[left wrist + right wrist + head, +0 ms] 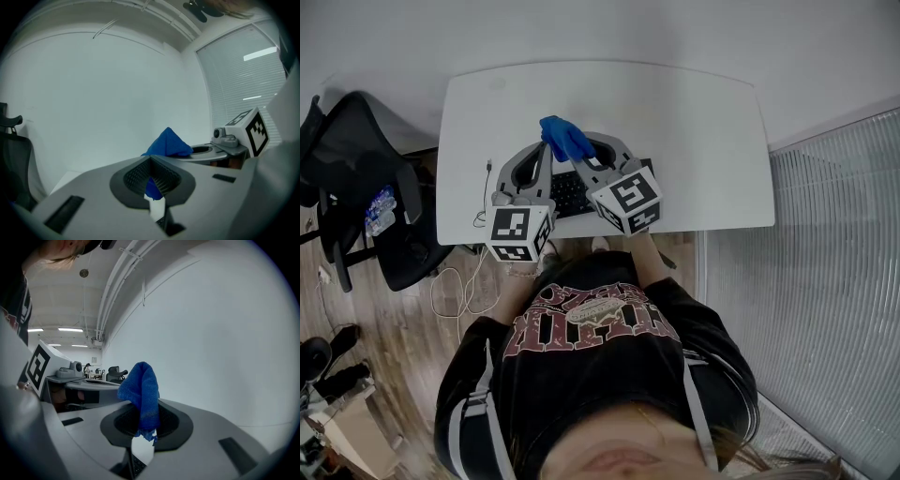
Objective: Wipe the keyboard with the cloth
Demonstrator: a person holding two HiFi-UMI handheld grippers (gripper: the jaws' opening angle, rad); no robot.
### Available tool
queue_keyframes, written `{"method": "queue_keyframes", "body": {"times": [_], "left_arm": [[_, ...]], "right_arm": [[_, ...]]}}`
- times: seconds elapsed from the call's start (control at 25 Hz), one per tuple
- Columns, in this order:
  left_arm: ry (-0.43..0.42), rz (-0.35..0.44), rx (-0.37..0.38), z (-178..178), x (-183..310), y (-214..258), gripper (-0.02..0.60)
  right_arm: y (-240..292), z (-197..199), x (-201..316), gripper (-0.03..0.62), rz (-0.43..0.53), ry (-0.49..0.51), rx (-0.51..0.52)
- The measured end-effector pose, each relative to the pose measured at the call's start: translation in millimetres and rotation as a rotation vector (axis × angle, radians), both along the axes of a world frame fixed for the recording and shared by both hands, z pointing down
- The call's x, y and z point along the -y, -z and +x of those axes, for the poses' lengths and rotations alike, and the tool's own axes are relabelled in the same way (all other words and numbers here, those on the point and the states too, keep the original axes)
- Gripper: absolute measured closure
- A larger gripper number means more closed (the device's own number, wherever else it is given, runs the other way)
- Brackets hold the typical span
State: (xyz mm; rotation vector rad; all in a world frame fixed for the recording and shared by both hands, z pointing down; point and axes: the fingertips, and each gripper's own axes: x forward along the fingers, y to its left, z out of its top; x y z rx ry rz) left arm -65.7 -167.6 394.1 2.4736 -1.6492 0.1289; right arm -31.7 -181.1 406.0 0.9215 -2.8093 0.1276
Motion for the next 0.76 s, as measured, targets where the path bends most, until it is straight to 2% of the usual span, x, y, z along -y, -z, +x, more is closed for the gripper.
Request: {"method": "queue_keyframes", "body": {"times": [0.76], "left_arm": [[-0.010, 0.006, 0.013, 2.7, 3.1, 0.4, 0.546]], "right_arm": [[-0.9, 0.0, 1.3, 0.539, -0.002, -0.001, 0.002]]}}
